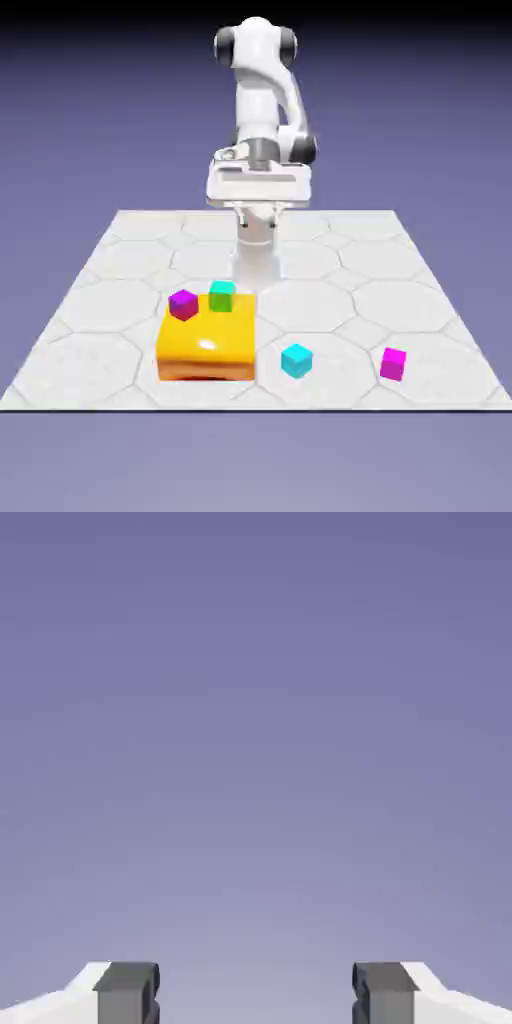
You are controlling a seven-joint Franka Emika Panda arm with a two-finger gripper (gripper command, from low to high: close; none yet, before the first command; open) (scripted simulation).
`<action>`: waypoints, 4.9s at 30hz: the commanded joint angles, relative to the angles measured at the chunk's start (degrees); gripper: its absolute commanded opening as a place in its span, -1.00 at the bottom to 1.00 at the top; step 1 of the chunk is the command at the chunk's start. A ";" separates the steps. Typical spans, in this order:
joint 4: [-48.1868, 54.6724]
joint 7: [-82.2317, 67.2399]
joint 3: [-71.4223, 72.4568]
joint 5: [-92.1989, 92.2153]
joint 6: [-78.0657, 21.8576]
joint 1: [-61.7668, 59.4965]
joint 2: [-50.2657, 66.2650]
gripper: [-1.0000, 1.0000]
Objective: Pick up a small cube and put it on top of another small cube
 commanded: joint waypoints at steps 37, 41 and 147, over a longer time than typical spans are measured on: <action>15.43 -88.54 -62.01 -35.01 -15.03 76.83 -6.51 0.00; 17.10 -98.12 -68.71 -38.79 -16.66 85.14 -7.22 0.00; 6.92 -5.08 -23.61 -9.19 -48.69 13.38 1.28 -1.00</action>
